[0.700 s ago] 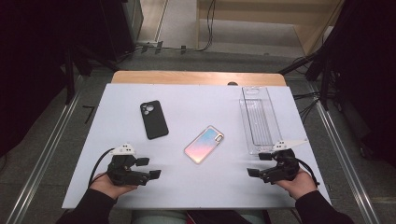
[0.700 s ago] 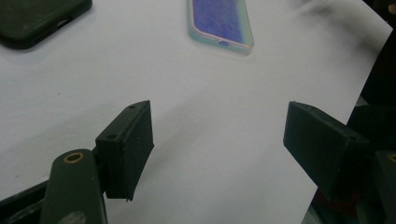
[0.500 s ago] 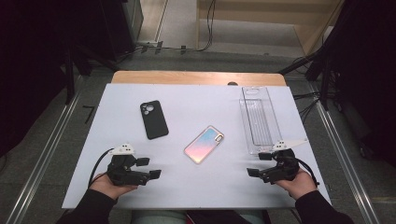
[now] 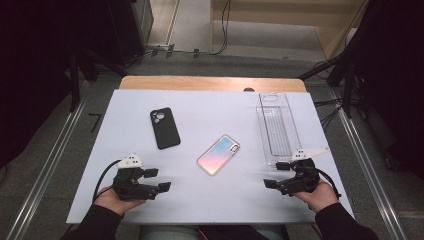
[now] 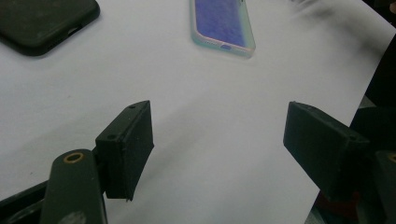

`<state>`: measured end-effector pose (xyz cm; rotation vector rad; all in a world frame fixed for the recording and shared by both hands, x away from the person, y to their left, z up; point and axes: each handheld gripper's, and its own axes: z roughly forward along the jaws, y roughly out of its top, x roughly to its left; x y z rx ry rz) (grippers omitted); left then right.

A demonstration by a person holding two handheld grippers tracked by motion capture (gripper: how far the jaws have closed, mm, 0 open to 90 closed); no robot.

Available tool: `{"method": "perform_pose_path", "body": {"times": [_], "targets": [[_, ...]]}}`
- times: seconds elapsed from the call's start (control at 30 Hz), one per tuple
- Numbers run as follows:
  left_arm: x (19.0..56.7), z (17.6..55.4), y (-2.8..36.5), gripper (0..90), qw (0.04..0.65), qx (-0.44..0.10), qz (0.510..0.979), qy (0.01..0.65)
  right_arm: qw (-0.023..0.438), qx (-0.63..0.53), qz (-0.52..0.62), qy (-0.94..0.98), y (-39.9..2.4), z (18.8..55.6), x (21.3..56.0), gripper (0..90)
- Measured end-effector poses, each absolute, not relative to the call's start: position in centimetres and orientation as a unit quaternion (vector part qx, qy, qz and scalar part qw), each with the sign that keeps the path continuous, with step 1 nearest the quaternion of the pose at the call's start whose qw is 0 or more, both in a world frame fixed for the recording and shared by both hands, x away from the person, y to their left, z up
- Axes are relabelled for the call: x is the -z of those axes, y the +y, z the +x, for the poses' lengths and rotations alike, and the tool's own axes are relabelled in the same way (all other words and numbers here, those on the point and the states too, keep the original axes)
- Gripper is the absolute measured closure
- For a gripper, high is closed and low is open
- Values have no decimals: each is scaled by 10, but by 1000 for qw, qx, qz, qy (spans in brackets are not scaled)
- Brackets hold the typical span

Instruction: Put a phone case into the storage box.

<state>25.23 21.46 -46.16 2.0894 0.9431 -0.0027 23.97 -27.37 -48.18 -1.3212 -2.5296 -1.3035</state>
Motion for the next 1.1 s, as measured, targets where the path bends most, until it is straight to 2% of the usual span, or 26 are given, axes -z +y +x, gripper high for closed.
{"method": "perform_pose_path", "body": {"times": [1.1], "targets": [[460,263,209,246,412,8,824,390,1,408,-416,-813,-268,242,485,70]]}}
